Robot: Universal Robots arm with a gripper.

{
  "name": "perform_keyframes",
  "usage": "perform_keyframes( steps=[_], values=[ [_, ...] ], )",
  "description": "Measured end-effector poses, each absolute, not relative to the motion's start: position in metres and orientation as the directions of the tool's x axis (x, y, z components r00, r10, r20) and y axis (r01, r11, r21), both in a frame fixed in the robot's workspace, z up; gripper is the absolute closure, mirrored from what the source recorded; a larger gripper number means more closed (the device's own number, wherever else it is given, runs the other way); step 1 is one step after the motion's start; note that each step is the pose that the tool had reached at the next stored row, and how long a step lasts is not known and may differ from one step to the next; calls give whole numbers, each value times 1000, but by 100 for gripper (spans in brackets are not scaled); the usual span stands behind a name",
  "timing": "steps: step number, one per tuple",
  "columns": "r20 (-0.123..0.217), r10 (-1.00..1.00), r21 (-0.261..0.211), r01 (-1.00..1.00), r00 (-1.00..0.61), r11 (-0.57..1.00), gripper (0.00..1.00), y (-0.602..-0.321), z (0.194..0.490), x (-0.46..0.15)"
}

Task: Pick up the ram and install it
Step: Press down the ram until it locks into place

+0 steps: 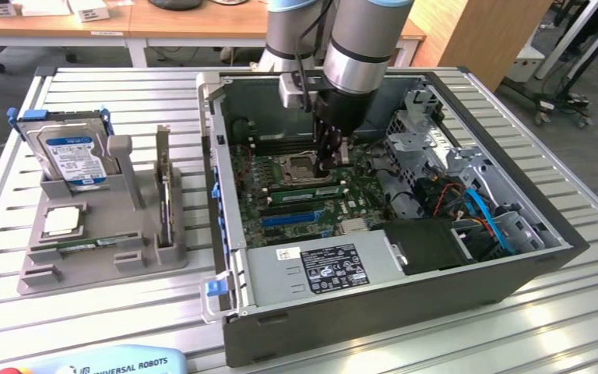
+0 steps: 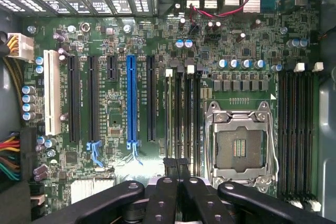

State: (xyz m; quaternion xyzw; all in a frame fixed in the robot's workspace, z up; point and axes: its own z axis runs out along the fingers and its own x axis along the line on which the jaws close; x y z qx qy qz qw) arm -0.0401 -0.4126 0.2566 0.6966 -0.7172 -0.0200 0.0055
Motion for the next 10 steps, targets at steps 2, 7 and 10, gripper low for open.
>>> perform_keyframes(
  steps=[2,7,10],
  values=[
    [-20,-999,36,-999,-30,29,90,-413,257,-40],
    [-20,-999,36,-999,-30,29,90,-413,257,-40],
    [-20,-999,36,-999,-29,29,90,-413,257,-40]
  ],
)
